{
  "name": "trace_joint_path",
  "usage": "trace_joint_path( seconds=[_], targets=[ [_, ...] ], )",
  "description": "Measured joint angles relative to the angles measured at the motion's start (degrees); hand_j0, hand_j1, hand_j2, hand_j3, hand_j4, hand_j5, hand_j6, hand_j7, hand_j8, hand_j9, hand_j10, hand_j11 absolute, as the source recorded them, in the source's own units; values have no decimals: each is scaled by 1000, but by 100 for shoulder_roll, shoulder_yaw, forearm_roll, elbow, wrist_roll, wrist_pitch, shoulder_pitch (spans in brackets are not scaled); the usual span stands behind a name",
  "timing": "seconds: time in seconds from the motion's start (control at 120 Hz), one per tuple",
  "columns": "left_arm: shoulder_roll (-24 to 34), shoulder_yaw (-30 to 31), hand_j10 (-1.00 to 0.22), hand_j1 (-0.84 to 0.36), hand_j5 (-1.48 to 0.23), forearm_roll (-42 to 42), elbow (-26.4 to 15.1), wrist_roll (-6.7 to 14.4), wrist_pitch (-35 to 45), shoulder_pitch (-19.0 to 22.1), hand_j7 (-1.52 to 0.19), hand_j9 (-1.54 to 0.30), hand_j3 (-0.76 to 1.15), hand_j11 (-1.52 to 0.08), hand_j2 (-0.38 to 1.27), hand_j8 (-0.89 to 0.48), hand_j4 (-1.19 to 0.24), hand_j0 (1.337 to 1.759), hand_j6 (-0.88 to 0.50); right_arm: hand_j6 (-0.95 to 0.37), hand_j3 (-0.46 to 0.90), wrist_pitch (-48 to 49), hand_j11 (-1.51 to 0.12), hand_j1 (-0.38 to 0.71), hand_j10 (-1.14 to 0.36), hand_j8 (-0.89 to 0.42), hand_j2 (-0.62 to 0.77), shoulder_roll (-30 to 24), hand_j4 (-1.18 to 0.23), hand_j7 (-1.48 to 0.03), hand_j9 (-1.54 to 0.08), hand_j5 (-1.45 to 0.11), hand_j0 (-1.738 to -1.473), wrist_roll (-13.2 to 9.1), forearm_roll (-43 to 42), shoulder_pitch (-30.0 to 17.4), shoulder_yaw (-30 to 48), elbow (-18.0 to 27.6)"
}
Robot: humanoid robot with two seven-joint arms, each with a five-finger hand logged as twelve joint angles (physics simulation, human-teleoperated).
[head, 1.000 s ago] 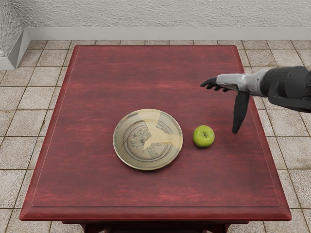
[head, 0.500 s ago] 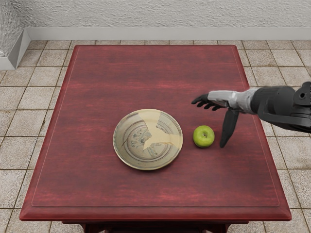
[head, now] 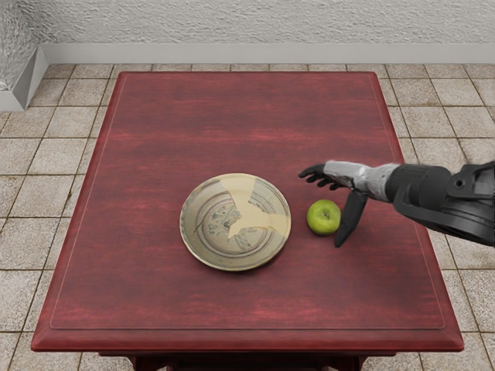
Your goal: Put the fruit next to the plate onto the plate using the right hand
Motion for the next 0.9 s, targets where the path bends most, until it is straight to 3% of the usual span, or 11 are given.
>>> trace_joint_path(
  seconds=[0.175, 0.333, 0.433, 0.9],
  targets=[
    [0, 0, 0, 349, 0, 0, 0, 0, 0, 0, 0, 0, 0, 0, 0, 0, 0, 1658, 0, -169, 0, -166, -219, -147, -168, -169, -33, 60, -168, -219, -219, -219, -1658, -76, 5, -83, 15, 0],
    [0, 0, 0, 349, 0, 0, 0, 0, 0, 0, 0, 0, 0, 0, 0, 0, 0, 1658, 0, -185, 0, -215, -239, -128, -184, -184, -36, 455, -184, -239, -239, -239, -1658, -720, 19, 295, -252, 0],
    [0, 0, 0, 349, 0, 0, 0, 0, 0, 0, 0, 0, 0, 0, 0, 0, 0, 1658, 0, -220, 0, -220, -285, -86, -219, -220, -43, 626, -219, -285, -285, -285, -1658, -928, 23, 487, -319, 0],
    [0, 0, 0, 349, 0, 0, 0, 0, 0, 0, 0, 0, 0, 0, 0, 0, 0, 1658, 0, -299, 0, -669, -388, 9, -299, -299, -59, 1075, -299, -388, -388, -388, -1658, -1089, 27, 576, -407, 0]
  ],
)
